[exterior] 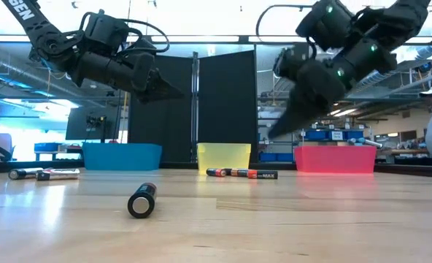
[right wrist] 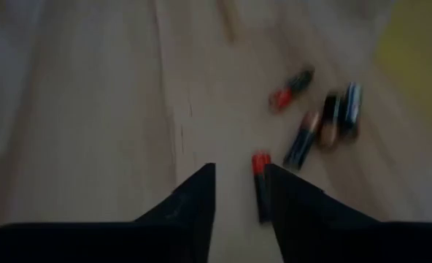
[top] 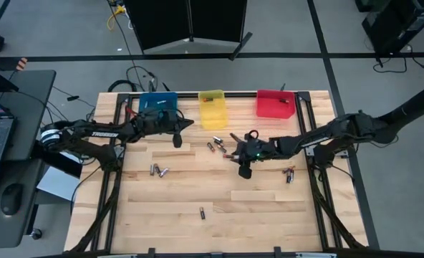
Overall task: Sort batteries
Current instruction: Put the middle black red battery into the yellow bin
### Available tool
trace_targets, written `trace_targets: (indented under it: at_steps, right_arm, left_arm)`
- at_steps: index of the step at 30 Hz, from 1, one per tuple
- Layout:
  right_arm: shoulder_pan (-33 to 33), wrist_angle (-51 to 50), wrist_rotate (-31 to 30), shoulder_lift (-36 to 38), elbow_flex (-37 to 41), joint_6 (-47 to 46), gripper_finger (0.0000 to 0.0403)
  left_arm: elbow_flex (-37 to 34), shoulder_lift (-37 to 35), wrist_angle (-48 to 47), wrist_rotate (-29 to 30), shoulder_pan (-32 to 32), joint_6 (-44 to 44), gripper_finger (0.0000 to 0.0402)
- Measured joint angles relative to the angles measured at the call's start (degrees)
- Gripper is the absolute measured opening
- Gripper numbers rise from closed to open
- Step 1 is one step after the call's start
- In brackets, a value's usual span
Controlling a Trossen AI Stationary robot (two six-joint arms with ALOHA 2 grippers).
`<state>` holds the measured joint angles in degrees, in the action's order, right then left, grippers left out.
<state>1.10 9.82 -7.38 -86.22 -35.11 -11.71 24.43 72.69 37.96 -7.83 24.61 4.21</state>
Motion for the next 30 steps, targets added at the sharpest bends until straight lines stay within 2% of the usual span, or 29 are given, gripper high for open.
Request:
trace_targets:
  at_steps: [6, 13, 19, 26, 30]
  right_arm:
    - [-0.47, 2.32, -0.51, -5.82, 0.0, -0.99, 0.0177]
    - [-0.52, 5.7, -1.7, -10.67, -0.03, 0.25, 0.0176]
    - [-1.49, 9.77, -1.96, -15.38, -0.19, 1.2, 0.0146]
    - [-1.96, 11.61, -1.92, -15.97, -0.24, 2.21, 0.0065]
    - [-2.0, 9.98, -1.73, -13.39, -0.12, 5.14, 0.0062]
  left_arm:
    - [0.0, 0.02, 0.6, 0.32, 0.01, 0.15, 0.0013]
    - [0.0, 0.04, 0.43, 0.34, 0.01, 0.18, 0.0013]
    - [0.0, 0.04, 0.36, 0.36, 0.01, 0.22, 0.0013]
    - [0.0, 0.04, -0.04, 0.36, 0.01, 0.05, 0.0013]
    - [0.0, 0.04, -0.12, 0.36, 0.01, -0.15, 0.0013]
